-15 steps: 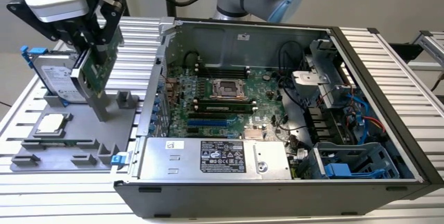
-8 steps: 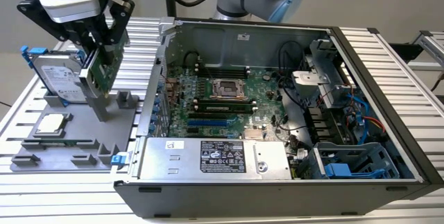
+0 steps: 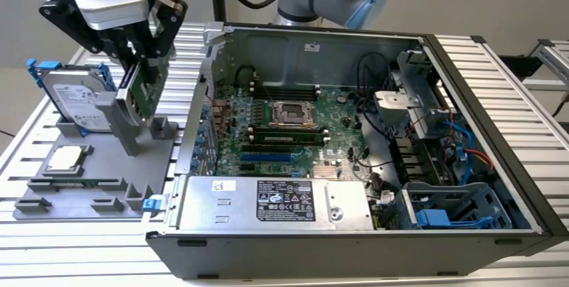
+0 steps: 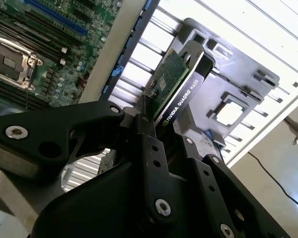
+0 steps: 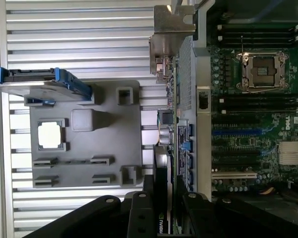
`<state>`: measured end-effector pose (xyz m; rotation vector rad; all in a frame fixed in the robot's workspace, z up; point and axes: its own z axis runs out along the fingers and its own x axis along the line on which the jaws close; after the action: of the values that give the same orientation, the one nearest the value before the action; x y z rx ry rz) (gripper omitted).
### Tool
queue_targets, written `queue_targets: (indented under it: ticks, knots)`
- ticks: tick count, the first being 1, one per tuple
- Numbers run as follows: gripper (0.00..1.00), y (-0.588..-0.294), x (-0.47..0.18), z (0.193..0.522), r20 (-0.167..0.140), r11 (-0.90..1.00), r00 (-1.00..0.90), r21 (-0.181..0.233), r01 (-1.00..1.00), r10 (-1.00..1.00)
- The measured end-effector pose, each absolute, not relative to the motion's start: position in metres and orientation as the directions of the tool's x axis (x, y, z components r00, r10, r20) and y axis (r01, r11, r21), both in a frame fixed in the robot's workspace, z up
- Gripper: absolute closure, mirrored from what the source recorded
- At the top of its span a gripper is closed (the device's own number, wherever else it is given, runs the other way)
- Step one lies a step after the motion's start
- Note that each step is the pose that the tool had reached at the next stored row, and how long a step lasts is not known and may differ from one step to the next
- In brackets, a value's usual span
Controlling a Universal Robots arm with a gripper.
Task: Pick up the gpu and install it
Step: 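Pick up the gpu and move the gpu toward the slot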
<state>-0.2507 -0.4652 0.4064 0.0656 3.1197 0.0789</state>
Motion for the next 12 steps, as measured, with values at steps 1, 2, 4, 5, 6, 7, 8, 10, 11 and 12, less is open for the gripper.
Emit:
queue_targets:
  ticks: [1,2,4,5,6,7,8,10,11,12]
  knots:
    - [1.00,-0.465,-0.249,0.406,-0.019,0.998,-0.999,0.051,0.042,0.043]
    - [1.00,-0.465,-0.247,0.406,-0.019,0.998,-0.999,0.051,0.042,0.043]
    - [1.00,-0.465,-0.242,0.406,-0.019,0.998,-0.999,0.051,0.042,0.043]
    - [1.00,-0.465,-0.241,0.406,-0.019,0.998,-0.999,0.051,0.042,0.043]
    - [1.00,-0.465,-0.238,0.406,-0.019,0.998,-0.999,0.051,0.042,0.043]
    - [1.00,-0.465,-0.236,0.406,-0.019,0.998,-0.999,0.051,0.042,0.043]
    - [1.00,-0.465,-0.234,0.406,-0.019,0.998,-0.999,0.051,0.042,0.043]
    - [1.00,-0.465,-0.230,0.406,-0.019,0.998,-0.999,0.051,0.042,0.043]
    - [1.00,-0.465,-0.228,0.406,-0.019,0.998,-0.999,0.051,0.042,0.043]
    - [1.00,-0.465,-0.226,0.406,-0.019,0.998,-0.999,0.051,0.042,0.043]
